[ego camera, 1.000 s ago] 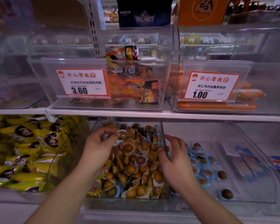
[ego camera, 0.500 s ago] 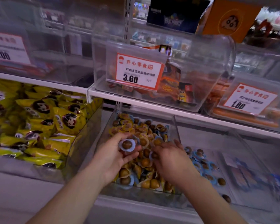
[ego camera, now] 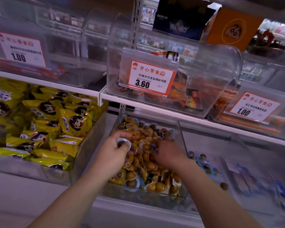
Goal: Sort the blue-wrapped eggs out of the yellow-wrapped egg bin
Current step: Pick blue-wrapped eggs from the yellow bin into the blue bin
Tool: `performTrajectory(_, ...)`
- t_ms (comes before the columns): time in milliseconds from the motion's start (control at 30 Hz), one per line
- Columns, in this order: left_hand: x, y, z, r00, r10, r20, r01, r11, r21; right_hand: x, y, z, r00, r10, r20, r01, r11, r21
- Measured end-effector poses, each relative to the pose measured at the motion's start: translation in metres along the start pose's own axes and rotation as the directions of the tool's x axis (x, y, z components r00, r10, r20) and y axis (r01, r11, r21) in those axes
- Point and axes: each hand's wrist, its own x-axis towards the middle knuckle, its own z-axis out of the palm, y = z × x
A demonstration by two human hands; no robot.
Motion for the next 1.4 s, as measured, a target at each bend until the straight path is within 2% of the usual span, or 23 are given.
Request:
performTrajectory(133,0.000,0.003,-0.008,0.997,0.037,0.060,-0.039,0.999,0.034,-0.004,0.008,0.000,0.987,-0.102,-0.124,0.099,0.995,-0.026)
performTrajectory(233,0.000,0.004,-0.010,0.995,0.063,0.083,-0.069,0.995,0.073,-0.005,0.004,-0.002,0.973,-0.111,-0.200,0.113,0.994,0.000)
performTrajectory(333,-0.006,0.004,-0.008,0.993,0.089,0.073,-0.097,0.989,0.109,-0.010,0.002,-0.007,0.937,-0.066,-0.343,0.118,0.984,0.131)
performTrajectory(400,-0.010,0.003,-0.004,0.990,0.139,0.021,-0.140,0.987,0.078,-0.022,0.004,-0.011,0.873,0.006,-0.488,0.169,0.934,0.314)
performTrajectory(433,-0.013,0.003,0.000,0.986,0.168,-0.014,-0.166,0.983,0.079,-0.031,0.004,-0.012,0.849,0.086,-0.521,0.200,0.860,0.468)
performTrajectory(467,-0.016,0.004,0.005,0.977,0.208,-0.048,-0.202,0.974,0.105,-0.042,0.003,-0.013,0.852,0.192,-0.488,0.229,0.701,0.675)
performTrajectory(500,-0.020,0.004,0.011,0.958,0.274,-0.083,-0.260,0.954,0.148,-0.055,-0.001,-0.013,0.888,0.275,-0.369,0.233,0.423,0.876)
performTrajectory(533,-0.025,0.006,0.020,0.929,0.353,-0.107,-0.329,0.925,0.191,-0.068,-0.006,-0.011,0.944,0.269,-0.191,0.179,0.068,0.981)
performTrajectory(567,-0.031,0.008,0.030,0.898,0.426,-0.110,-0.398,0.893,0.212,-0.082,-0.012,-0.008,0.984,0.177,-0.027,0.070,-0.245,0.967)
performTrajectory(600,-0.036,0.011,0.040,0.876,0.477,-0.078,-0.454,0.868,0.202,-0.093,-0.017,-0.006,0.996,0.049,0.075,-0.046,-0.437,0.898)
performTrajectory(633,-0.040,0.013,0.051,0.859,0.512,-0.017,-0.498,0.843,0.203,-0.102,-0.021,-0.003,0.992,-0.058,0.113,-0.126,-0.521,0.844)
performTrajectory(667,-0.044,0.014,0.062,0.841,0.536,0.065,-0.535,0.809,0.246,-0.109,-0.023,-0.001,0.987,-0.114,0.115,-0.159,-0.561,0.812)
performTrajectory(733,-0.049,0.012,0.080,0.805,0.533,0.261,-0.592,0.692,0.413,-0.115,-0.020,-0.003,0.990,-0.084,0.111,-0.139,-0.603,0.786)
performTrajectory(833,-0.053,0.008,0.095,0.771,0.463,0.437,-0.635,0.615,0.468,-0.116,0.008,-0.007,0.994,0.064,0.094,-0.049,-0.505,0.862)
performTrajectory(967,-0.050,0.006,0.097,0.657,0.485,0.577,-0.731,0.595,0.334,-0.112,0.070,-0.015,0.991,0.123,0.050,0.012,-0.456,0.890)
performTrajectory(1033,-0.040,0.002,0.093,0.695,0.487,0.529,-0.701,0.623,0.347,-0.109,0.104,-0.020,0.985,0.160,0.072,-0.004,-0.389,0.921)
performTrajectory(1067,-0.033,0.001,0.089,0.728,0.483,0.488,-0.673,0.642,0.369,-0.105,0.122,-0.020,0.974,0.217,0.070,-0.005,-0.286,0.958)
performTrajectory(1133,-0.020,-0.004,0.079,0.773,0.465,0.430,-0.628,0.653,0.422,-0.097,0.155,-0.015,0.937,0.346,0.043,-0.066,0.055,0.996)
performTrajectory(1200,-0.011,-0.009,0.069,0.790,0.452,0.414,-0.610,0.642,0.463,-0.092,0.182,-0.008,0.915,0.404,0.022,-0.191,0.384,0.903)
performTrajectory(1233,-0.008,-0.011,0.064,0.791,0.453,0.410,-0.609,0.636,0.473,-0.090,0.191,-0.005,0.915,0.402,0.012,-0.235,0.511,0.827)
performTrajectory(1300,-0.006,-0.012,0.053,0.785,0.475,0.397,-0.619,0.612,0.493,-0.088,0.203,-0.003,0.925,0.380,-0.029,-0.239,0.637,0.733)
performTrajectory(1400,-0.011,-0.009,0.028,0.763,0.536,0.362,-0.640,0.547,0.539,-0.083,0.198,-0.005,0.884,0.401,-0.238,-0.105,0.669,0.735)
